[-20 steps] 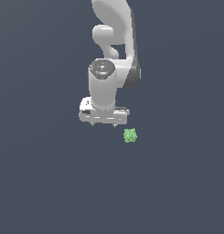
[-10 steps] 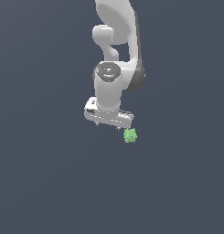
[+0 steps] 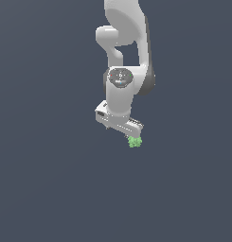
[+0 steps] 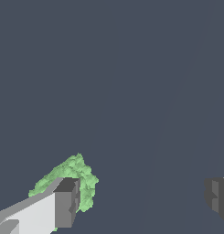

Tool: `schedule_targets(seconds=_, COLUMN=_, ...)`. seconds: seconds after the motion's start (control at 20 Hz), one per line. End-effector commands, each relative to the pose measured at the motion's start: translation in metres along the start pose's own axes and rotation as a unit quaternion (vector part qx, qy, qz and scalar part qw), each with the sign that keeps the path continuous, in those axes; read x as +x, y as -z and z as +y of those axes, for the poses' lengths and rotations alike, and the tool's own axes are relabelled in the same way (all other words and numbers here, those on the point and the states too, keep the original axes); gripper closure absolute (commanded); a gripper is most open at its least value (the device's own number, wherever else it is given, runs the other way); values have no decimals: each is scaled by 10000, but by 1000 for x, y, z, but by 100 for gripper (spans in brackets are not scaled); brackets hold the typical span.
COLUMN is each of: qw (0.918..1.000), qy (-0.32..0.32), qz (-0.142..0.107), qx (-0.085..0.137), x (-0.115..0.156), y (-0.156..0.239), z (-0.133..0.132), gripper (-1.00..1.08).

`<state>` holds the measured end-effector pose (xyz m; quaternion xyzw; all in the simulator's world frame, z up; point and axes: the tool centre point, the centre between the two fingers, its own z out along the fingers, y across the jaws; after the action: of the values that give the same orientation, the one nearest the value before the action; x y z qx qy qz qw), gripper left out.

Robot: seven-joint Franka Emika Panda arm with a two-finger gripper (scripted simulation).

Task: Pick up the object and move it to a goal position.

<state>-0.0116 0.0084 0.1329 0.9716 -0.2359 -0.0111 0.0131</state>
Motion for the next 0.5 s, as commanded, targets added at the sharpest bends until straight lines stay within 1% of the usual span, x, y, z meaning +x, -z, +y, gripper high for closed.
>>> schedule_targets(seconds=0.0, qw=9995, qy=-305, qz=2, qx=13, x=-3, y=-3, z=-5, gripper=-92)
schedule_targets(seconds=0.2, qw=9969, qy=-780, qz=4, qx=32, x=-8, y=-7, z=-14, gripper=-92)
schedule_targets(seconds=0.45, qw=9905, qy=-1372, qz=4, qx=55, x=-14, y=-12, z=-24, gripper=-92)
